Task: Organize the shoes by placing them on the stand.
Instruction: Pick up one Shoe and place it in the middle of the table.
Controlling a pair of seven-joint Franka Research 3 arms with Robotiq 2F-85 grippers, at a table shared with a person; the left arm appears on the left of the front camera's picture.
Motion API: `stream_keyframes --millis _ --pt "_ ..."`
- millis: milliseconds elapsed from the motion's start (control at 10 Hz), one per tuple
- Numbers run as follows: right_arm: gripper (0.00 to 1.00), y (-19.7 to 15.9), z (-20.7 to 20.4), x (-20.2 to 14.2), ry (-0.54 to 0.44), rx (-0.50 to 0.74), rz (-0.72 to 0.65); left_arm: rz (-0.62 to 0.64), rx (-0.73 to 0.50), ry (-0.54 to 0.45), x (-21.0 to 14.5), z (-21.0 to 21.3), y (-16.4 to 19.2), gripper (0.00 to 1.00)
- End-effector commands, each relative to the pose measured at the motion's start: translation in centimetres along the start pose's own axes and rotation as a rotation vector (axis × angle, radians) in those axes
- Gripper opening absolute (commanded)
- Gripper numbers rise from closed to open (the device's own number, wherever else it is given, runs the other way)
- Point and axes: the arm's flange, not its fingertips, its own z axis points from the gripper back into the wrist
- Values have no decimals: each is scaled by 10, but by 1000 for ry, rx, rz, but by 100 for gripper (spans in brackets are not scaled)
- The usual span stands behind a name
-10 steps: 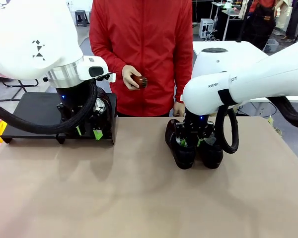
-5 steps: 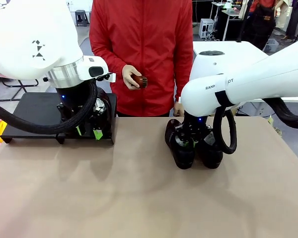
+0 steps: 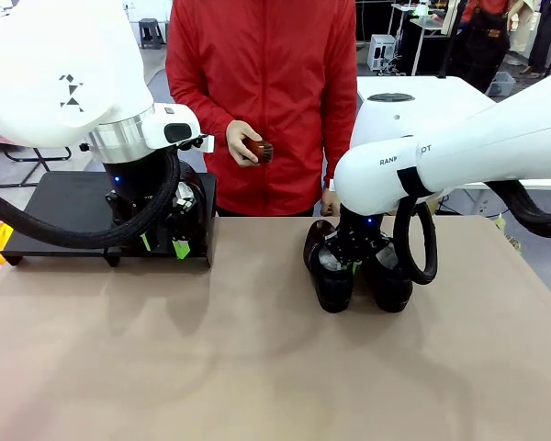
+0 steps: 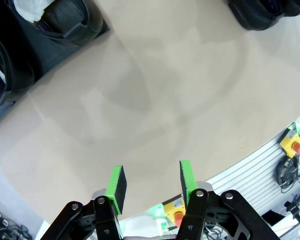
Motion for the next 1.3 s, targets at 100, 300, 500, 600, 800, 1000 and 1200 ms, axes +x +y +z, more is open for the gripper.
stream_keyframes --millis 100,300,500,600,800,1000,1200 --pt "0 9 61 -67 -83 84 -36 3 14 -3 -1 2 3 58" --pt "0 22 69 -126 -39 150 -36 3 14 -3 -1 2 3 58" --pt "0 37 46 -171 31 198 -49 3 14 -3 -1 2 3 58" --pt "0 44 42 -189 15 248 -46 3 14 -3 -1 2 3 58" --pt "0 54 36 -201 -35 297 -7 3 14 -3 -1 2 3 58" --pt "0 68 19 -204 -21 310 30 3 14 -3 -1 2 3 58" --pt "0 81 4 -202 -26 287 142 3 14 -3 -1 2 3 58"
